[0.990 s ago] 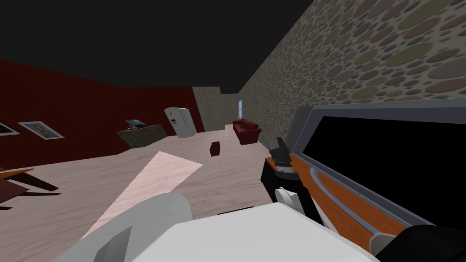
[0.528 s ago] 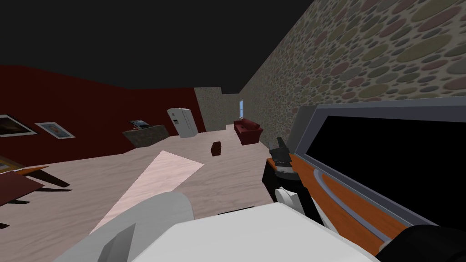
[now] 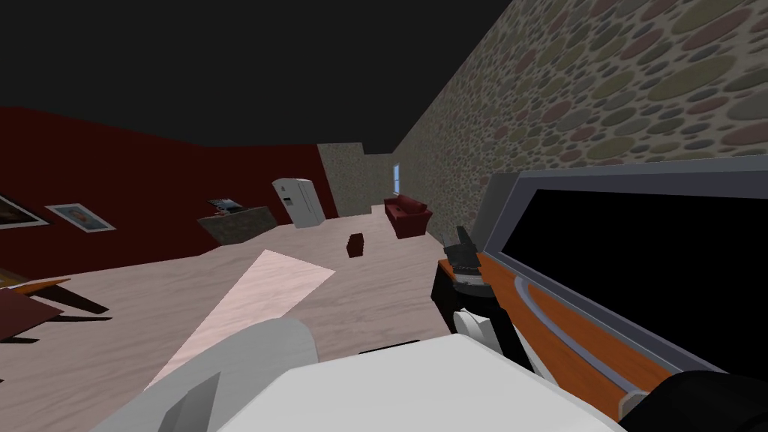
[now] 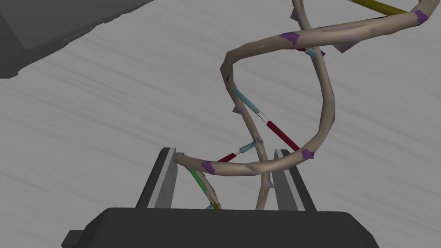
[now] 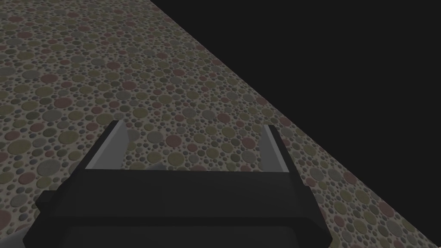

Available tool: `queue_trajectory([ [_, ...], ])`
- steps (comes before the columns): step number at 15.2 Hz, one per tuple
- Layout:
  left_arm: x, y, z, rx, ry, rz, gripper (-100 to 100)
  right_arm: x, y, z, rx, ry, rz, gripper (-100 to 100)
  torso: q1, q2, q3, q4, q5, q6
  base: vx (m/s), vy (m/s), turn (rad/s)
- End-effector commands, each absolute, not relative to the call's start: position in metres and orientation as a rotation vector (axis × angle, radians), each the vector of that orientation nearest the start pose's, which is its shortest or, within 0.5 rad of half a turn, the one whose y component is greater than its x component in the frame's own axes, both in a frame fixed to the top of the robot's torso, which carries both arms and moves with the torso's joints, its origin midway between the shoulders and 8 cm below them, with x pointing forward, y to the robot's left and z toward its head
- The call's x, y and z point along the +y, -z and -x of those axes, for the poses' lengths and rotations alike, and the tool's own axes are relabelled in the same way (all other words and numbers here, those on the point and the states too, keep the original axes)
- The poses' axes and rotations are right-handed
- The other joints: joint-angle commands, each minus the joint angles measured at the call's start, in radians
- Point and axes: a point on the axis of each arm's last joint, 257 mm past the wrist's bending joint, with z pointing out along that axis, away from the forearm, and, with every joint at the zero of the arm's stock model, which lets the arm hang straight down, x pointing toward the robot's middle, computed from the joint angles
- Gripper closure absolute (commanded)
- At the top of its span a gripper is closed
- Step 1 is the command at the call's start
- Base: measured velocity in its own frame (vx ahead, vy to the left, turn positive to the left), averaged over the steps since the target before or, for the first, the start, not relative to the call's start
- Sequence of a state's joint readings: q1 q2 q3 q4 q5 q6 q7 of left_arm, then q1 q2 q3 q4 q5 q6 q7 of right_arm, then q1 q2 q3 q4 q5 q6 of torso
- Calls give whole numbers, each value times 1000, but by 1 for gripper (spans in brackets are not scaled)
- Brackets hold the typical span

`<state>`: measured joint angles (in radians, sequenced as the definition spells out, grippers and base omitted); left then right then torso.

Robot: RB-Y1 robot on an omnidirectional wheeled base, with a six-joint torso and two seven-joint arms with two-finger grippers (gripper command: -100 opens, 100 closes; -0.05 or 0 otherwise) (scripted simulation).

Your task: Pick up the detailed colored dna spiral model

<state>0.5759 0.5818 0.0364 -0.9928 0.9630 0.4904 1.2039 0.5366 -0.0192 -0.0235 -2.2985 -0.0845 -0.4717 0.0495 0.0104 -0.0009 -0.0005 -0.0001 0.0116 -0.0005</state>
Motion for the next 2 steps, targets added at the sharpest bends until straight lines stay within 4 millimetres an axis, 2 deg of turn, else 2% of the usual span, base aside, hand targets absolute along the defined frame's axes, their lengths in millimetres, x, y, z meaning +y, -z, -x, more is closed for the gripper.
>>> queue_trajectory([
  [1, 532, 583, 19, -590, 169, 2948, 100, -299, -16, -339, 617, -1265, -709, 0, 0, 0, 0, 0, 0, 0, -24, -5, -78],
  [2, 531, 586, 19, -584, 173, 2946, 100, -299, -16, -339, 617, -1265, -709, 0, 0, 0, 0, 0, 0, 0, -10, -2, -31],
])
